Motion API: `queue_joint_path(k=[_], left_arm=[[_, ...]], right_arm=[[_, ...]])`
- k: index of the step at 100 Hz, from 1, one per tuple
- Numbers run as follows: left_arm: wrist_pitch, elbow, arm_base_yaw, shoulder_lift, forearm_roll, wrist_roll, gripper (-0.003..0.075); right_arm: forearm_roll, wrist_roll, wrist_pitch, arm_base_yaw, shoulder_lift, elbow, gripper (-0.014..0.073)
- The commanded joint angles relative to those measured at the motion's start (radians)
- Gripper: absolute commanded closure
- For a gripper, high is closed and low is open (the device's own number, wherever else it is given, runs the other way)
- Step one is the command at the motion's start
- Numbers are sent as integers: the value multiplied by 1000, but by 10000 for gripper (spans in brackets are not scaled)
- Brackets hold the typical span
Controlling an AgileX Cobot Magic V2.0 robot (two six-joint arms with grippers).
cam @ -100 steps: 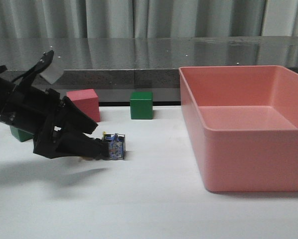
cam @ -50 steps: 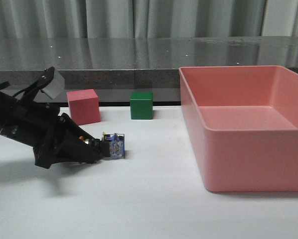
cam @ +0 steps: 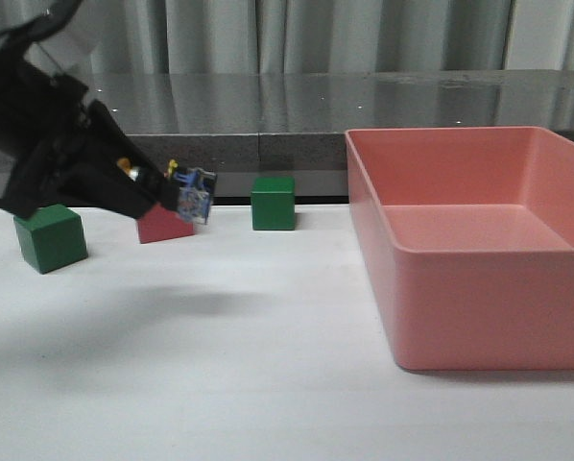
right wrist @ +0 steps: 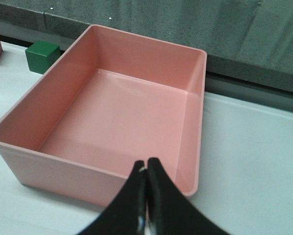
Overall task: Place and stand button with both arms
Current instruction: 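Lift the button and rotate it so the blue base points down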
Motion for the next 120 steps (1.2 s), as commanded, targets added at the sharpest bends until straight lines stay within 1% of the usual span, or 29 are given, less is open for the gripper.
queue_joint_path(k=[1, 4, 9, 16, 23, 35, 46, 58, 67, 72, 120], left_arm=[[-58, -67, -33, -123, 207, -227, 739], [-62, -85, -47, -137, 316, -298, 739], [-58, -115, -70, -151, 452, -423, 739], [-56, -152, -108, -156, 618, -552, 739], [-55, -174, -157, -153, 785, -646, 739], [-80, -181, -257, -143, 1052, -755, 739], [-134, -181, -331, -114, 1278, -842, 739], [-166, -181, -379, -68, 1467, -904, 739], [-176, -181, -396, -29, 1553, -906, 739], [-182, -181, -398, -12, 1572, -906, 739], [-203, -181, -415, 55, 1574, -904, 739]], right_arm=[[-3, -1, -79, -9, 5, -25, 655], [-3, -1, -79, -9, 5, -25, 655], [-3, -1, -79, -9, 5, -25, 655], [-3, -1, -79, -9, 5, -25, 655], [-3, -1, -79, -9, 5, -25, 655], [-3, -1, -79, -9, 5, -25, 655], [-3, -1, -79, -9, 5, -25, 655], [-3, -1, -79, -9, 5, -25, 655], [-3, -1, -79, -9, 5, -25, 655], [-3, -1, -79, -9, 5, -25, 655], [-3, -1, -79, -9, 5, -25, 655]])
